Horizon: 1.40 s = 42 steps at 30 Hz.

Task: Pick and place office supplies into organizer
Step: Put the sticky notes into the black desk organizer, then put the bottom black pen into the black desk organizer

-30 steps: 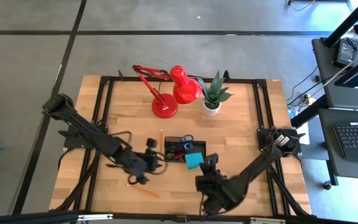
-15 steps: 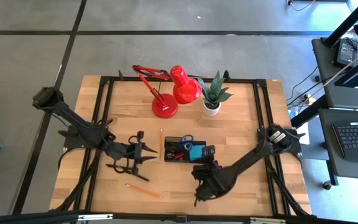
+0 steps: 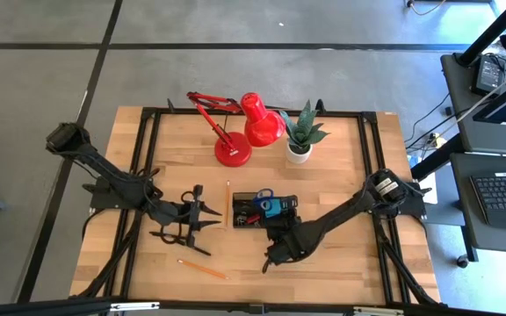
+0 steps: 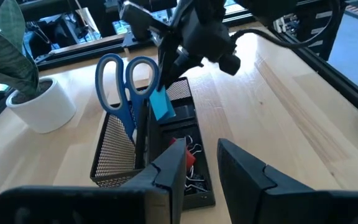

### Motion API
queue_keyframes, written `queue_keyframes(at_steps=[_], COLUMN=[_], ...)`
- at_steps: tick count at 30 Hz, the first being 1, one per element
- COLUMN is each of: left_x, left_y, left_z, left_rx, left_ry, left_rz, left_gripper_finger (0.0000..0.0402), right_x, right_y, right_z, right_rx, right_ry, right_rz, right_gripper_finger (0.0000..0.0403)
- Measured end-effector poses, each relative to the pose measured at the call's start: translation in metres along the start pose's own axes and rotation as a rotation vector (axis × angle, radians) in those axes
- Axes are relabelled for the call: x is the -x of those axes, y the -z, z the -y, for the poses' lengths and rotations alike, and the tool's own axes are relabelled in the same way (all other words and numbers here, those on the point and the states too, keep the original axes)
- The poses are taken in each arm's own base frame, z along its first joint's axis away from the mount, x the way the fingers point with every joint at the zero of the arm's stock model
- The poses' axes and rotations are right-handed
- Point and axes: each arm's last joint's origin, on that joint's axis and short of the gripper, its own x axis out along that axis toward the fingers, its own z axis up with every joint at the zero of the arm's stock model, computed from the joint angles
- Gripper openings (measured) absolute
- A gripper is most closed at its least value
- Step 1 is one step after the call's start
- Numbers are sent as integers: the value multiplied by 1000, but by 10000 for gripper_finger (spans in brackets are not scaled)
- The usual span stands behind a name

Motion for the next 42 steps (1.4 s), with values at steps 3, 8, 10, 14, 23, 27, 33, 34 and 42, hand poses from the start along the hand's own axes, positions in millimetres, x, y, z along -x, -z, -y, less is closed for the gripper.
queue_keyframes(at_steps=[3, 8, 10, 14, 23, 27, 33, 34, 42], left_x=[0, 0, 0, 0, 0, 0, 0, 0, 0], left_y=[0, 0, 0, 0, 1, 1, 1, 1, 1], left_z=[0, 0, 0, 0, 0, 0, 0, 0, 1], left_rx=[-2, -2, -2, -2, -2, -2, -2, -2, 10], left_ry=[0, 1, 1, 2, 2, 2, 2, 3, 31], left_rz=[-5, -5, -5, -5, -5, -5, -5, -5, -6], left_gripper_finger=[86, 86, 86, 86, 86, 86, 86, 86, 86], right_x=[-2, -5, -5, -5, -5, -4, -4, -4, 4], right_y=[-1, 0, 1, 1, 1, 1, 2, 2, 1], right_z=[-2, -4, -4, -5, -6, -7, -6, -6, -7], right_rx=[6, 8, 10, 10, 32, 31, 29, 29, 52], right_ry=[-10, -13, -13, -51, -88, -105, -101, -101, -118], right_rz=[14, 15, 14, 2, -8, -13, -15, -16, -24], right_gripper_finger=[11, 14, 19, 29, 39, 65, 109, 114, 119])
